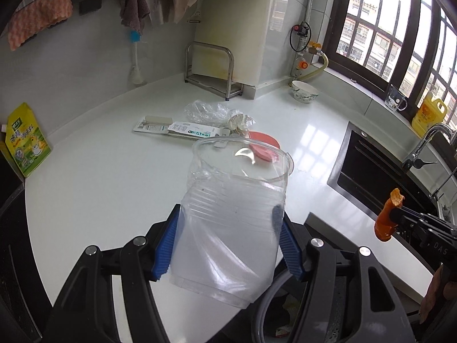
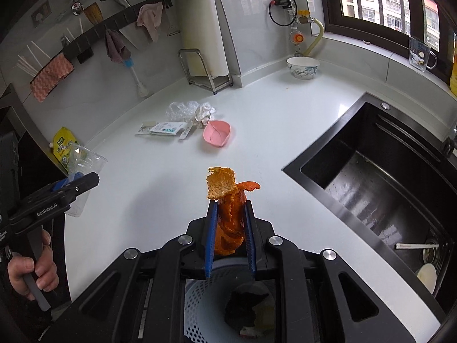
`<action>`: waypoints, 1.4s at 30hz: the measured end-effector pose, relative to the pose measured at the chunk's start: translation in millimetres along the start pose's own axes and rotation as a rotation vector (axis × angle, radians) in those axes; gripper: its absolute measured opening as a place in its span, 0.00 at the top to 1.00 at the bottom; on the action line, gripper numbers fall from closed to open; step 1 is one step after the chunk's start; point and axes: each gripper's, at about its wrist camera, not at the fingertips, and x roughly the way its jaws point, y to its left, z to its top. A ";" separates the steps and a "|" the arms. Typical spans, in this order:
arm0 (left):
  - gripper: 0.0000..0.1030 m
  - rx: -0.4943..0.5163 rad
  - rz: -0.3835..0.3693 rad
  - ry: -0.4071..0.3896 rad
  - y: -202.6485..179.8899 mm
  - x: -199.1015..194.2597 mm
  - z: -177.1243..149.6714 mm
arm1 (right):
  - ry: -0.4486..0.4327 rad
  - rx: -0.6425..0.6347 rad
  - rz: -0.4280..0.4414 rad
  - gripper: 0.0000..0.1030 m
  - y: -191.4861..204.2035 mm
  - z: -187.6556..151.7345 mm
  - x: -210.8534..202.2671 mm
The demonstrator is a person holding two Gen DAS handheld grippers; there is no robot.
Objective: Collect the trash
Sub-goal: 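Carry the cup and orange peels over the bin and open both tools, then move both tools back to the counter toward the pink leaf-shaped dish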
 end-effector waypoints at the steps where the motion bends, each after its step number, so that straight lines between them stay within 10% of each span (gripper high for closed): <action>1: 0.40 -0.001 -0.001 0.004 -4.8 -4.9 -6.3 | 0.011 -0.003 0.005 0.83 -2.2 -7.2 -2.1; 21: 0.40 0.063 -0.056 0.204 -106.0 -7.0 -129.1 | 0.207 0.012 0.104 0.82 -36.3 -111.9 -4.3; 42: 0.24 0.020 0.013 0.186 -105.2 -22.1 -127.1 | 0.193 0.020 0.138 0.64 -44.7 -113.9 -11.6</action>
